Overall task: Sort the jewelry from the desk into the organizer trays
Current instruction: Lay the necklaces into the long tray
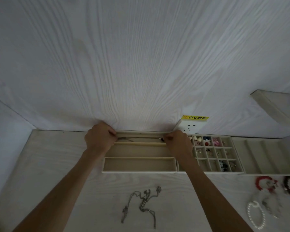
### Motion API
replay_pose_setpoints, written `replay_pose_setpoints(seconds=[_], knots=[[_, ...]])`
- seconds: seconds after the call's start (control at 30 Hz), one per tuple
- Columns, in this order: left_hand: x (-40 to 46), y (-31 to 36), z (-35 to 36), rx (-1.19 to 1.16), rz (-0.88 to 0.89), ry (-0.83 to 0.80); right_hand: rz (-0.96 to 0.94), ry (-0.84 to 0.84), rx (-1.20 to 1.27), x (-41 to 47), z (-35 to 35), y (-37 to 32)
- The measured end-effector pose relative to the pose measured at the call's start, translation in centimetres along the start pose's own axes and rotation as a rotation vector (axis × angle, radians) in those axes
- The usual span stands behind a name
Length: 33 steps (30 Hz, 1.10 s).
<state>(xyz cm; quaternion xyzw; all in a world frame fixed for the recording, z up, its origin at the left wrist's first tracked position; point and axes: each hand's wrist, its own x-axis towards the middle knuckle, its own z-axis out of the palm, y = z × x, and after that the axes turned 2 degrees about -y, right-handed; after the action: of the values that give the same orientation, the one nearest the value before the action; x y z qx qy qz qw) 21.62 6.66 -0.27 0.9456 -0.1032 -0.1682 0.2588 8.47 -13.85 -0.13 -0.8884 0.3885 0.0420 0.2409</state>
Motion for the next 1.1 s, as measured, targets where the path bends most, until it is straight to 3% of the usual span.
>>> replay_pose_setpoints(seconds=[0.1,0.2,0.33,0.43,0.63,0.87,1.1], knots=[[-0.6,-0.3,-0.9,0.05,0.115,-0.057,-0.123,0.026,-0.057,-0.8,-0.8,1.0],[-1.7,-1.1,-2.5,0.152,0.32,-0.077,-0.436,0.152,-0.171,-2.0,-1.8,2.5],[-1.6,-1.7,-3.7,0.344,0.574,-0.328,-0.719,0.196,-0.437,-2.2,-1.8,3.3],[-0.9,-1.3,-3.7,0.447,0.617,-0.435,-0.718,0.067,-0.54,-1.9,-2.3,2.5],[0.0,-0.9,-3.4,0.565,0.613,-0.472,-0.61,-0.193,-0.593,-1.5,-2.4,1.2],[0.8,-1.8,-2.4,0.581,0.724,-0.32,-0.574,-0.226,-0.651,-1.3,-2.5,0.9],[1.1,-2.4,-2.3,0.556,0.717,-0.284,-0.566,-0.252,-0.725,-1.3,-3.1,0.4]])
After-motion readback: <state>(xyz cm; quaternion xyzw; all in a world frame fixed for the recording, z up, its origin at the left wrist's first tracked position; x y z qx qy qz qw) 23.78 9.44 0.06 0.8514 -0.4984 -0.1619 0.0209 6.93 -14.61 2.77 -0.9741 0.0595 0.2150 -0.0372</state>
